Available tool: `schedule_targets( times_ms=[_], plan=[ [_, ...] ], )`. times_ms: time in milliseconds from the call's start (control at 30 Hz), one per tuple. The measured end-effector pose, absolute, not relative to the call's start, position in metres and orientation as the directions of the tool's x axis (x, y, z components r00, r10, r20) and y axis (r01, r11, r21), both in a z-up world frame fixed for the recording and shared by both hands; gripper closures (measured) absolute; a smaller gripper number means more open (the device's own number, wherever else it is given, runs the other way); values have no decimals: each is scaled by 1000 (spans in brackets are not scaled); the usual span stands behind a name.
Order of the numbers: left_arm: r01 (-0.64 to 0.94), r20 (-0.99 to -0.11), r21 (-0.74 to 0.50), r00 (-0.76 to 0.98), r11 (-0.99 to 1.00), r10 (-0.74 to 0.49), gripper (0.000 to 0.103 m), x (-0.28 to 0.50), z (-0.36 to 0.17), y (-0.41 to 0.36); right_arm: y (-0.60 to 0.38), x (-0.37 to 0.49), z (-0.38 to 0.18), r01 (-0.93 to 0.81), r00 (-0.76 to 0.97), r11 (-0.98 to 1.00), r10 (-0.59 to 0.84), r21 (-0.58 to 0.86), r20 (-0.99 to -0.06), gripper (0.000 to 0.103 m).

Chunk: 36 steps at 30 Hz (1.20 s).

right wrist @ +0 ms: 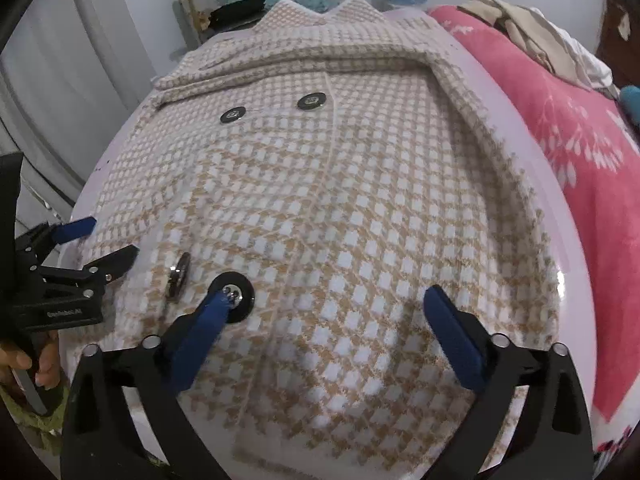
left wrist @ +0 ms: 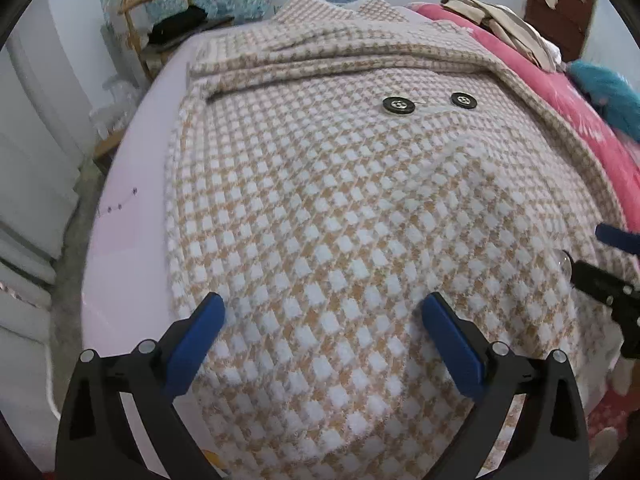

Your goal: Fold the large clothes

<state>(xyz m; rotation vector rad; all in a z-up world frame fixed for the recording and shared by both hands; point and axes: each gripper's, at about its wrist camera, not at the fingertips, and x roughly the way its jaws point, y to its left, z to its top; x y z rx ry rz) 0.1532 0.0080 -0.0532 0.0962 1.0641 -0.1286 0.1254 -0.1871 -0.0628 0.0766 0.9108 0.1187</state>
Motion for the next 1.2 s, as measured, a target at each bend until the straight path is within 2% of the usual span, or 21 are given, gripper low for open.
schedule_targets(
  times_ms=[133,633,867,967,1133,1200],
  plan=[
    [148,-875,27,482,989,-48,5,155,-54,8,-197,126,-69,-60,598,979,191,194,-778,8],
    [164,-877,4,475,986,-75,5,151,-48,12,-199,112,-72,-84,631,970,229,228,-741,8],
    [153,-799,-5,594,988,-96,6,94,-11,48,-200,110,-72,-97,629,968,241,233,-739,8],
    [141,-806,-70,576,988,-139,6,72,-12,60,-200,110,-71,-100,624,967,245,234,-742,8],
    [100,-819,-200,530,975,-222,24,42,-26,74,-206,106,-65,-103,603,955,282,278,-746,8],
    [83,-823,-255,505,963,-261,37,35,-32,78,-216,92,-54,-98,628,948,294,301,-720,8]
  ],
)
